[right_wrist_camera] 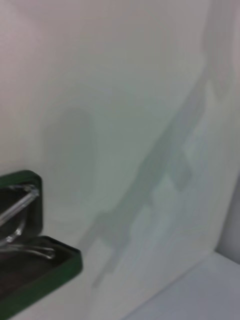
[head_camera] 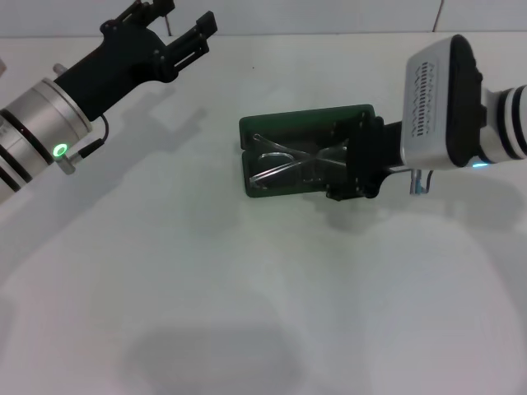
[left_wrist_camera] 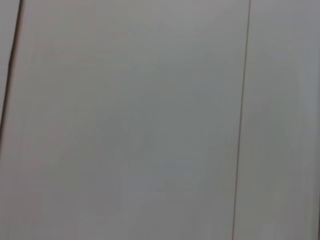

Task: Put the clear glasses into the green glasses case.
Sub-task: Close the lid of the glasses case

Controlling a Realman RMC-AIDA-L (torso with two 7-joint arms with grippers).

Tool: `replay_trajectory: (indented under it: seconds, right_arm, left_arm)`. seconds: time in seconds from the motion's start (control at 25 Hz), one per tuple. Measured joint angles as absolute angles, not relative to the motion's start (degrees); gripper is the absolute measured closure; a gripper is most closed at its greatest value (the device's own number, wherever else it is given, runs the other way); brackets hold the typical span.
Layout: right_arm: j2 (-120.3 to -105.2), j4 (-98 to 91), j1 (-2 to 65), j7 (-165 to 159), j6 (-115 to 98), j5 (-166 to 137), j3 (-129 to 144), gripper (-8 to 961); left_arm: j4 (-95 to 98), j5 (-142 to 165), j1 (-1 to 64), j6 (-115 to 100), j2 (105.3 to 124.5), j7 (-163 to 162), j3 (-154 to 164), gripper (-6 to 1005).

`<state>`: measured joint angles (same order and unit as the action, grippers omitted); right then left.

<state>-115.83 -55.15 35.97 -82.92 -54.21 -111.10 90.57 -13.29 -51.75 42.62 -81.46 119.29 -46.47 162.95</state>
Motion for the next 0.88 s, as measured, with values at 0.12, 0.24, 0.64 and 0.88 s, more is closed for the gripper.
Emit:
replay_trajectory:
  seconds: [0.12,0.24,0.64,0.88]
  right_arm:
    - [-115.93,-53.7,37.1,-84.4,-54.2,-113.0,90.9,330]
    - [-115.96,-52.8,37.8,-84.8,-54.2,-113.6,90.7,331]
    - [-115.63,-61.9,30.6,-82.5,-56.2,-109.7,86.0,333]
    - [-115.62,-59.6,26.4,-73.5,-64.8,-94.7,74.1,334]
  left_arm:
    - [-13.3,-51.7,42.7,-81.4,119.24,-46.5,162.9,212]
    - [-13.2,-51.7,42.7,-81.4,119.22,-46.5,162.9,212]
    - [-13.2,-51.8,42.7,-81.4,119.35,-46.3,163.0,213]
    - [-12.0,-52.3,42.5,-81.0,119.64,-44.4,162.9,213]
